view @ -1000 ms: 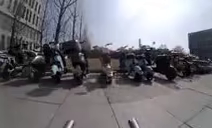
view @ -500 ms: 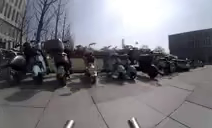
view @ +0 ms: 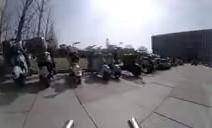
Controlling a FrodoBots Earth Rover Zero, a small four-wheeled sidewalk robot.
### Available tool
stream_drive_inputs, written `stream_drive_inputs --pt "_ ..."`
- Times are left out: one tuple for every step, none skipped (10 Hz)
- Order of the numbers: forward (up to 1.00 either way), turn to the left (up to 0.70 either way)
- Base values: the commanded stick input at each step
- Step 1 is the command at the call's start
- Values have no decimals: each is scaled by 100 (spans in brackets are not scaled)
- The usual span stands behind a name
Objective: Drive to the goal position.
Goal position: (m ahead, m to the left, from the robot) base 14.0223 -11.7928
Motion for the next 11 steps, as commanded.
stream_drive_inputs --pt "0 -45" --pt "0 -45" --pt "0 -45" --pt "0 -45" --pt "0 -45" --pt "0 -45" --pt "0 -45" --pt "0 -45" --pt "0 -45" --pt "0 -45" --pt "0 -45"
